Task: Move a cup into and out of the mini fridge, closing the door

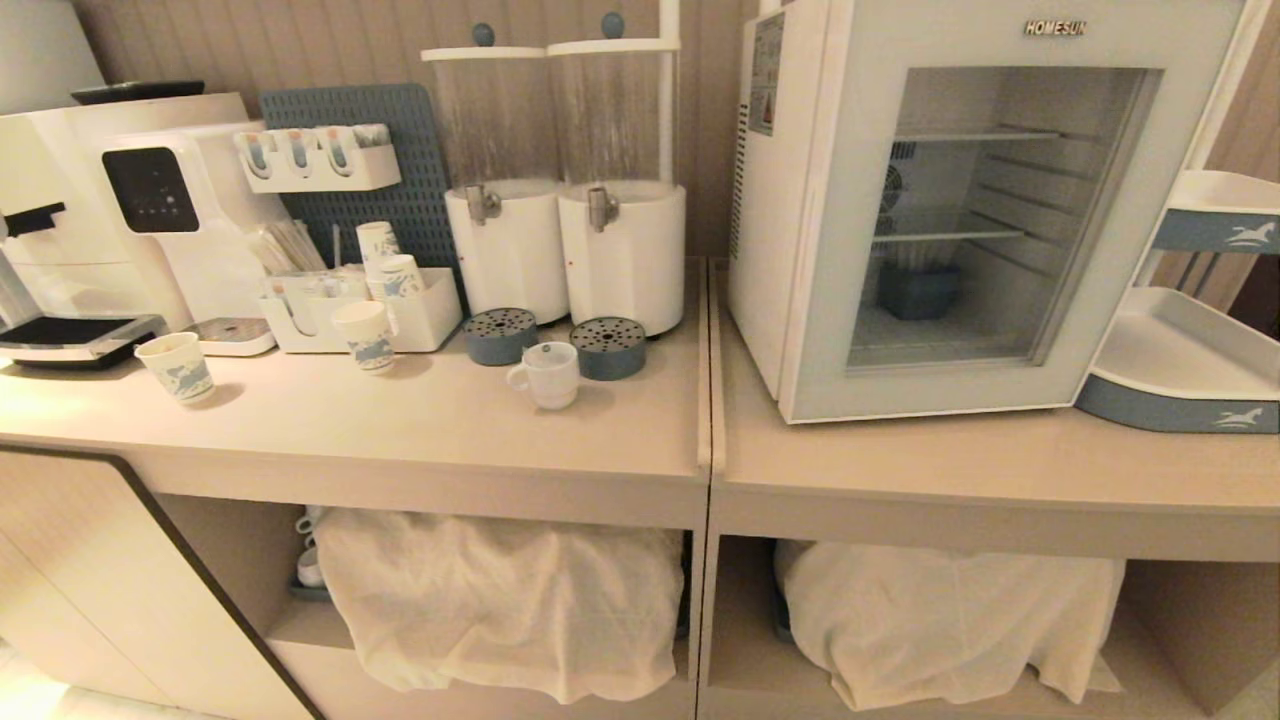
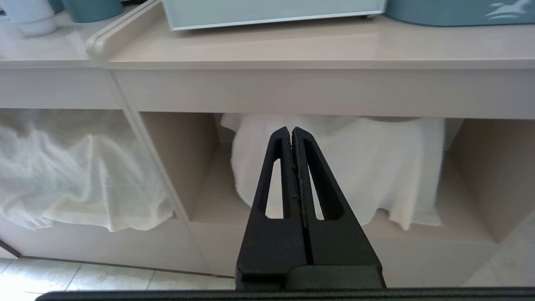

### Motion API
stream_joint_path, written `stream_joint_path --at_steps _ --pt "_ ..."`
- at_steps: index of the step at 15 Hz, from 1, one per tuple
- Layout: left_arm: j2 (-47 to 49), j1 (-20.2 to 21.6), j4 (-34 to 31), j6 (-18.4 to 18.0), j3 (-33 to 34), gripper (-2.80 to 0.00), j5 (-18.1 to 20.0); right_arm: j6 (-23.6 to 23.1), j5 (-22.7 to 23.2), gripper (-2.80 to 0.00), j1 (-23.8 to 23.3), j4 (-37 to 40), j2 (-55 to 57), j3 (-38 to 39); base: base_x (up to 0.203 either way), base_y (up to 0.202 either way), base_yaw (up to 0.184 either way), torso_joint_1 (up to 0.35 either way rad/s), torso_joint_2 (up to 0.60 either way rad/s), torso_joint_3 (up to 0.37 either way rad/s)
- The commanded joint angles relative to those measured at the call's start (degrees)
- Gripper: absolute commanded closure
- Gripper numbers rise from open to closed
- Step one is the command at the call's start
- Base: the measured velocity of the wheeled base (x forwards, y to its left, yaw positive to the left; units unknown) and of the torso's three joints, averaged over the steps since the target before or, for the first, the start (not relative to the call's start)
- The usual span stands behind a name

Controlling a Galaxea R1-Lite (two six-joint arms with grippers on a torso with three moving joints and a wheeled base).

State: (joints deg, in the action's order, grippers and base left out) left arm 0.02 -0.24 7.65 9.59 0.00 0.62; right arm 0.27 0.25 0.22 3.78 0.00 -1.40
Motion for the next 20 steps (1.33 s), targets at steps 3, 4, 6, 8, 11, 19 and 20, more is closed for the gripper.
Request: stream_joint_path --at_steps 3,4,6,8,11,19,20 --pt "-0.29 0.07 0.09 0.08 2.29 0.0 -0.01 0.0 0.01 0.0 0.04 0.0 0.09 -0.07 0.0 0.194 0.0 0.002 0.0 0.004" --pt "-0.29 0.04 0.09 0.08 2.29 0.0 -0.01 0.0 0.01 0.0 0.04 0.0 0.09 -0.07 0.0 0.19 0.002 0.002 0.0 0.005" --pt "-0.29 0.07 0.09 0.08 2.29 0.0 -0.01 0.0 0.01 0.0 0.04 0.0 0.09 0.0 0.0 0.192 0.0 0.002 0.0 0.005" --pt "-0.29 0.07 0.09 0.08 2.29 0.0 -0.01 0.0 0.01 0.0 0.04 0.0 0.09 0.0 0.0 0.193 -0.001 0.002 0.01 0.005" --pt "-0.29 0.0 0.09 0.08 2.29 0.0 -0.01 0.0 0.01 0.0 0.04 0.0 0.09 0.0 0.0 0.194 0.0 0.0 0.0 0.001" --pt "-0.29 0.01 0.09 0.08 2.29 0.0 -0.01 0.0 0.01 0.0 0.04 0.0 0.09 0.0 0.0 0.191 0.0 0.003 0.0 0.001" --pt "-0.29 0.07 0.09 0.08 2.29 0.0 -0.01 0.0 0.01 0.0 0.04 0.0 0.09 -0.02 0.0 0.193 0.001 0.003 0.01 0.002"
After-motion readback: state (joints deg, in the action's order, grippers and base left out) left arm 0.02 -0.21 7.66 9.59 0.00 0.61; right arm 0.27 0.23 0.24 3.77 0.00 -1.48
